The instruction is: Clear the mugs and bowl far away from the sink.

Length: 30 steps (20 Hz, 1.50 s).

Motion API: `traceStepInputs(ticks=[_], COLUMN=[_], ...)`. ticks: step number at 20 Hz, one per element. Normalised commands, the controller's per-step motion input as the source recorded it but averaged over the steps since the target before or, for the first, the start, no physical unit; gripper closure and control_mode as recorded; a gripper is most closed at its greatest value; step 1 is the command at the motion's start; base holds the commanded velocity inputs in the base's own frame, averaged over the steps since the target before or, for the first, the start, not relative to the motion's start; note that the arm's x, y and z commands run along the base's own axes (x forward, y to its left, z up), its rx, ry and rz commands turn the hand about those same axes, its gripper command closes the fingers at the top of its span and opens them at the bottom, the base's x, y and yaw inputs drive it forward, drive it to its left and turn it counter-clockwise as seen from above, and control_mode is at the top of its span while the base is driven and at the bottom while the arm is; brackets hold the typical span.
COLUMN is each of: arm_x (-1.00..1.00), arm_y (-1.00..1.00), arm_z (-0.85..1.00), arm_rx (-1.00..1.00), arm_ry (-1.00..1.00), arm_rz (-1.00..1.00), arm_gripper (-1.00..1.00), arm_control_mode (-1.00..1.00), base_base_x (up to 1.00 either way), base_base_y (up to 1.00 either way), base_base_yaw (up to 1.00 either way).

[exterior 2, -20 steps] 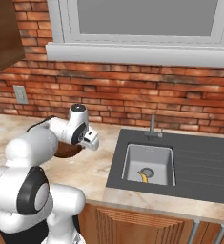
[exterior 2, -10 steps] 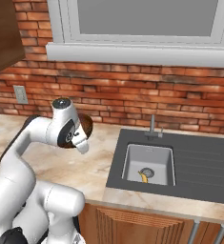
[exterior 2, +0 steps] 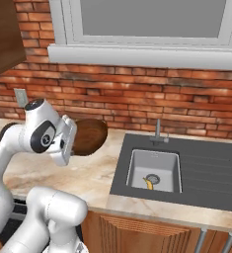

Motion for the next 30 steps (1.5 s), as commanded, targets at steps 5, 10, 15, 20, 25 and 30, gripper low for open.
traceStepInputs(ticks=[5, 10, 15, 20, 25, 30], arm_x=[-0.54, -0.46, -0.58, -0.80, -0.72, -0.79], arm_y=[0.02, 0.00, 0.00, 0.00, 0.00, 0.00], arm_z=[0.81, 0.70, 0.46, 0.49, 0.32, 0.05], arm_rx=[0.21, 0.07, 0.00, 0.00, 0.00, 0.01], arm_ry=[-0.16, -0.18, -0.03, 0.05, 0.03, 0.00], arm_rz=[-0.12, 0.06, 0.07, 0.00, 0.00, 0.00], arm_gripper=[1.00, 1.00, 1.00, 1.00, 1.00, 1.00], arm_control_mode=[-1.00, -1.00, -1.00, -1.00, -1.00, -1.00], base_base_x=[0.00, 0.00, 0.00, 0.00, 0.00, 0.00], base_base_y=[0.00, 0.00, 0.00, 0.00, 0.00, 0.00], base_base_yaw=[0.00, 0.00, 0.00, 0.00, 0.00, 0.00])
